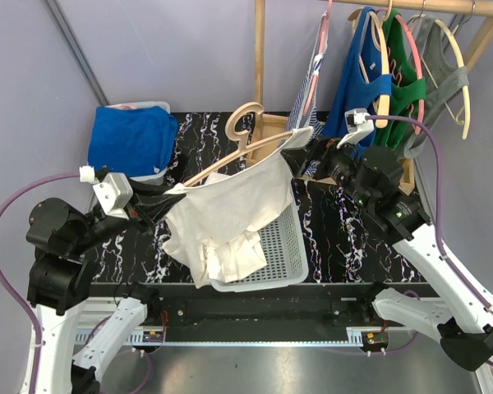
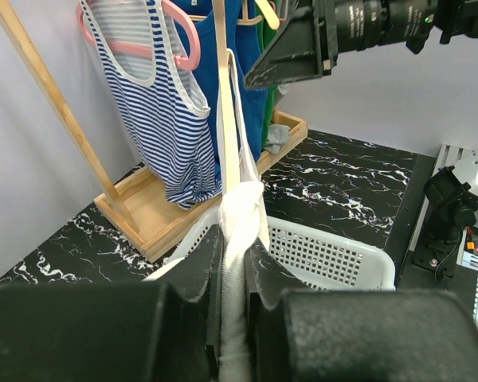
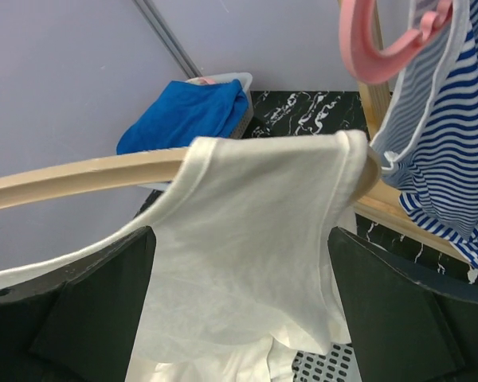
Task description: Remove the tank top from the hanger
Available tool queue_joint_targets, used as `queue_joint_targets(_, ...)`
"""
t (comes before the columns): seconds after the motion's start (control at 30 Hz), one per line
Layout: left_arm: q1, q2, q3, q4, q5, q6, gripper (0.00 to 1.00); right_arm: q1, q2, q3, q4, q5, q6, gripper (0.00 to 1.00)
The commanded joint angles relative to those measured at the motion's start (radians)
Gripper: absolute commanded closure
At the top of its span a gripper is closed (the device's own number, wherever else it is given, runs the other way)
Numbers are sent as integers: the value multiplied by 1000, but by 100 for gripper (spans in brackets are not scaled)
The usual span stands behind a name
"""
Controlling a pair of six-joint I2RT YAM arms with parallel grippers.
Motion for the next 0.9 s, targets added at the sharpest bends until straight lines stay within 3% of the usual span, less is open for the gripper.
queue_joint_targets(0.0, 1, -18, 38, 114, 29, -3, 100, 8, -10, -28, 49, 54, 13, 0)
queue_joint_targets(0.57, 1, -35, 50, 121, 50, -26, 100, 8, -37, -122, 189, 3, 44, 1)
queue_joint_targets(0.77, 1, -38, 65, 121, 55, -71, 100, 8, -46, -137, 256, -12, 53, 8)
queue_joint_targets(0.87, 1, -40, 64, 121, 56, -74, 100, 8, -42, -131, 265, -41, 56, 17)
